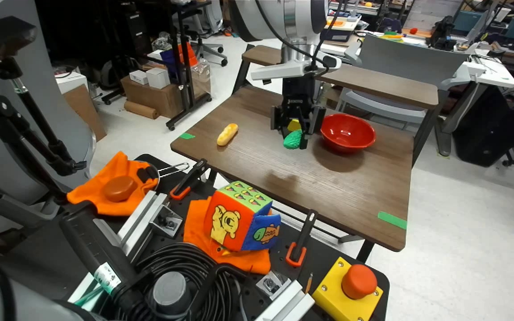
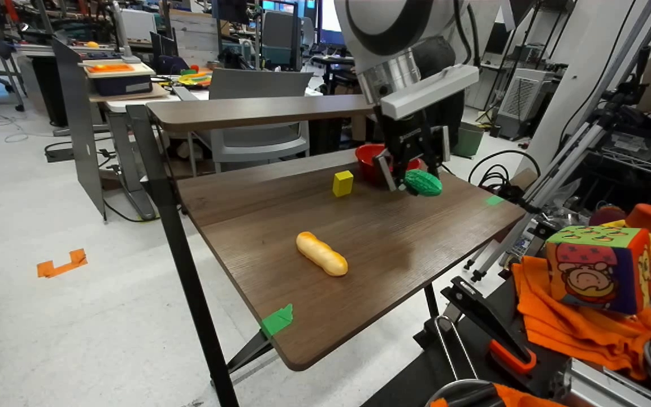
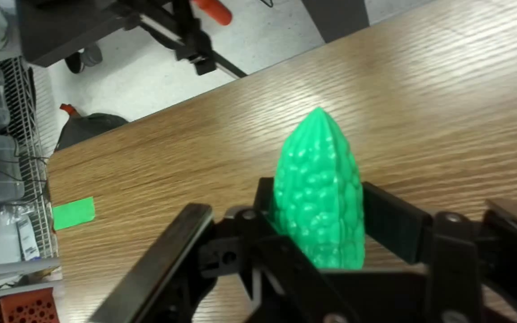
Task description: Move the green object to the right
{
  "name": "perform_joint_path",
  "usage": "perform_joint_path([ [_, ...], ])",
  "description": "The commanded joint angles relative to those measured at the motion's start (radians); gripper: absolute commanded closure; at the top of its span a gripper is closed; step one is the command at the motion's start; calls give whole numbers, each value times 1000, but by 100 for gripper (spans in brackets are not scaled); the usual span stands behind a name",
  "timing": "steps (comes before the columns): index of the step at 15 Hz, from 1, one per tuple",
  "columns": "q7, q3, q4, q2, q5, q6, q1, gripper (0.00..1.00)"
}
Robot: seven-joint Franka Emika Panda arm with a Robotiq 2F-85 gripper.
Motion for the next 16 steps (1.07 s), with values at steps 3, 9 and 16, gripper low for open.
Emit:
perform_joint_path([
  [3,-242,-67,-93,-79,-202,28,-98,77],
  [9,-246,-112,-46,-1,-384,100,-159,77],
  [16,-107,-77,-22,61,-193,96,-182,77],
])
